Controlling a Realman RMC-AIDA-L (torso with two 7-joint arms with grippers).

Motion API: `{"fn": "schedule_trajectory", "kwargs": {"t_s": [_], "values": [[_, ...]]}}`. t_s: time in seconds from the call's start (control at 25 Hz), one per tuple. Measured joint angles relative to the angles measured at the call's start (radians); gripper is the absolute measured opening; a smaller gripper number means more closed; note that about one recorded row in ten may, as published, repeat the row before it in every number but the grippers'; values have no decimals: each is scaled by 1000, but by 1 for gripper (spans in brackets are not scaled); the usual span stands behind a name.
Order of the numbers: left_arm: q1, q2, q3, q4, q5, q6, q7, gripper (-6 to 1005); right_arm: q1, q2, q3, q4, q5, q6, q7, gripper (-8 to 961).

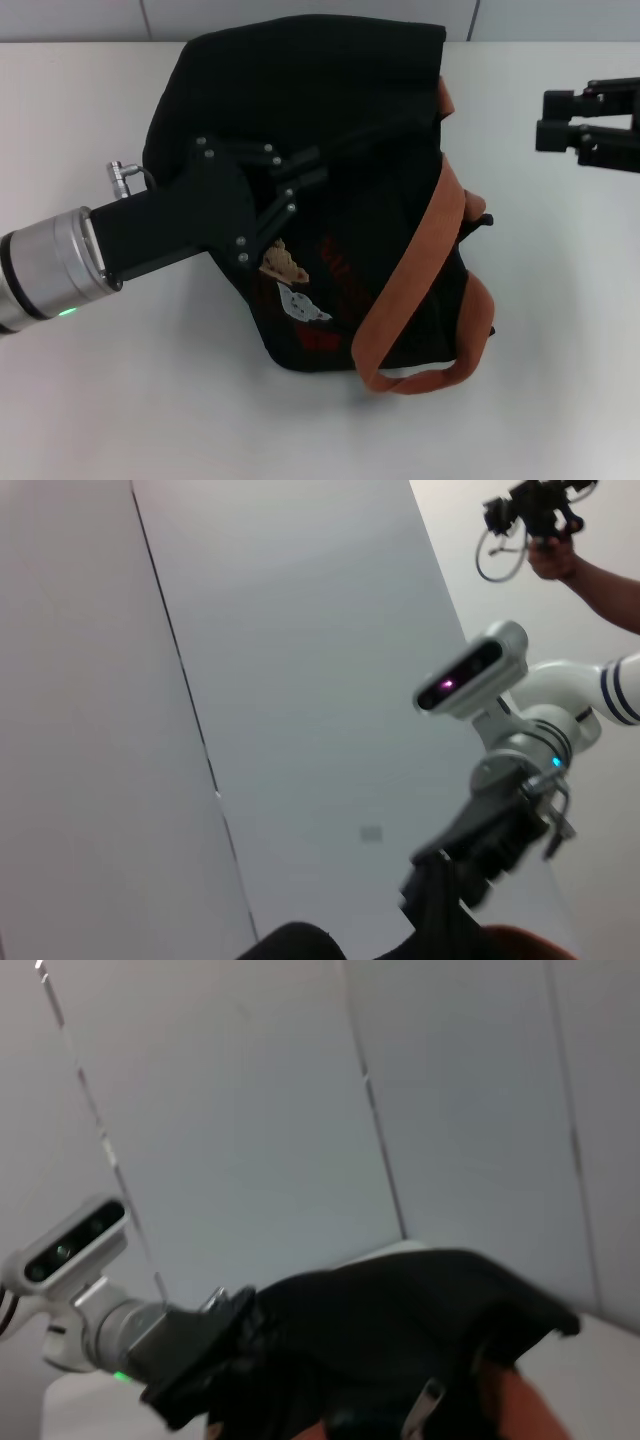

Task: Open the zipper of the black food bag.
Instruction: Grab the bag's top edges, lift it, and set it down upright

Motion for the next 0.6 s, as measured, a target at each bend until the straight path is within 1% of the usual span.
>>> {"fn": "schedule_trajectory", "kwargs": {"t_s": [0.16,0.44,0.6], "values": [[8,0,-1,-32,-35,37,50,89,-4,3,-82,33,35,29,4,425],[19,1,2,-38,-37,42,66,89,-27,3,-282,90,169,202,-1,423],[21,1,3,-38,-35,42,69,89,-28,3,-362,102,215,276,1,420]]}}
